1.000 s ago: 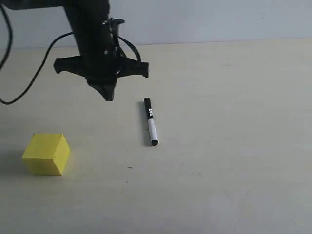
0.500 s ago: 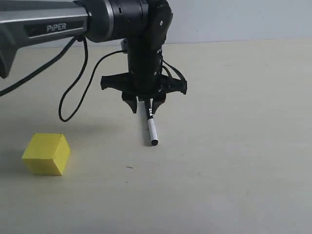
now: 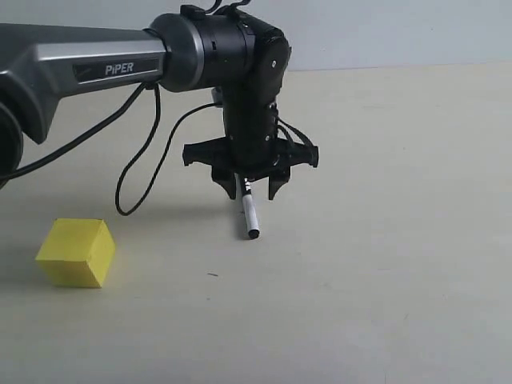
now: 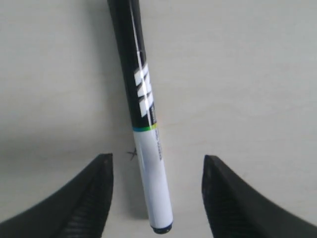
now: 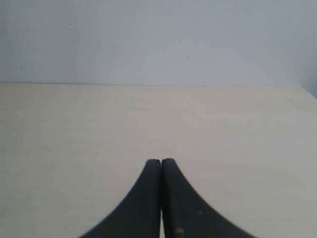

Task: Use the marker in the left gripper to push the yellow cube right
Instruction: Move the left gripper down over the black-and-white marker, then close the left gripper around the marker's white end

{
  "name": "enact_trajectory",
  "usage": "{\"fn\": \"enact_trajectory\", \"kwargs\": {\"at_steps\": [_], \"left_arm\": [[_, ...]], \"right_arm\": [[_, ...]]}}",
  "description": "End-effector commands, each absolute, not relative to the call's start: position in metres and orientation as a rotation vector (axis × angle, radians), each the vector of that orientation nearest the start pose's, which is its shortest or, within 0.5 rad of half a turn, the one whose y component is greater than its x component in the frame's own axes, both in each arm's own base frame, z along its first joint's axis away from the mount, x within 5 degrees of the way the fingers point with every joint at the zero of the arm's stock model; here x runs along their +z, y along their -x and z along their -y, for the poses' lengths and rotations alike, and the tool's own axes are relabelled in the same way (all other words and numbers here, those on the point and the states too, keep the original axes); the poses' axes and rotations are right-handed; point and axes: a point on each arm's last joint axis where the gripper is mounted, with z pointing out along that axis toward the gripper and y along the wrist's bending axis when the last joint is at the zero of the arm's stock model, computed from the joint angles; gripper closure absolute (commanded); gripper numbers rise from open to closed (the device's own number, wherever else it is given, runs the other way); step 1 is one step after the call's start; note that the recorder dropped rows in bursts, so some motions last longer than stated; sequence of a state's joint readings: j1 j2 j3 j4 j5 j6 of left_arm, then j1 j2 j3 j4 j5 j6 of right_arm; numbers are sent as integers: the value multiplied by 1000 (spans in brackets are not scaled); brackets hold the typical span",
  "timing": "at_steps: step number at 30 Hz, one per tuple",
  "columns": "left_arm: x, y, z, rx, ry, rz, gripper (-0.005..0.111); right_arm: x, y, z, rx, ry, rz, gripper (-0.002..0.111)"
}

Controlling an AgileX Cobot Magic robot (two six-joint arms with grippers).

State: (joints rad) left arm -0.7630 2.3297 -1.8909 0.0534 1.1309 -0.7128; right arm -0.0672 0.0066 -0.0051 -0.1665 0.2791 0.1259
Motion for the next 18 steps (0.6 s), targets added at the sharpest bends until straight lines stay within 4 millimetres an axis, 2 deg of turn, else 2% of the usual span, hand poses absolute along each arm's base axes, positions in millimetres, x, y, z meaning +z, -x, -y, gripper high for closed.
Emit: {"fn": "enact_trajectory", "kwargs": {"at_steps": [1,13,18], "left_arm": [[147,-343,327,-37,-122,-3036,53],[141,-329,336,29,-189,-3035,53],[142,-330,336,46,-135,-3012,53]], "right_arm": [[189,-55,7,-109,-58,-1746,108],[189,-55,7,-109,-58,-1746,108],[189,-55,7,-109,-58,-1746,108]]}}
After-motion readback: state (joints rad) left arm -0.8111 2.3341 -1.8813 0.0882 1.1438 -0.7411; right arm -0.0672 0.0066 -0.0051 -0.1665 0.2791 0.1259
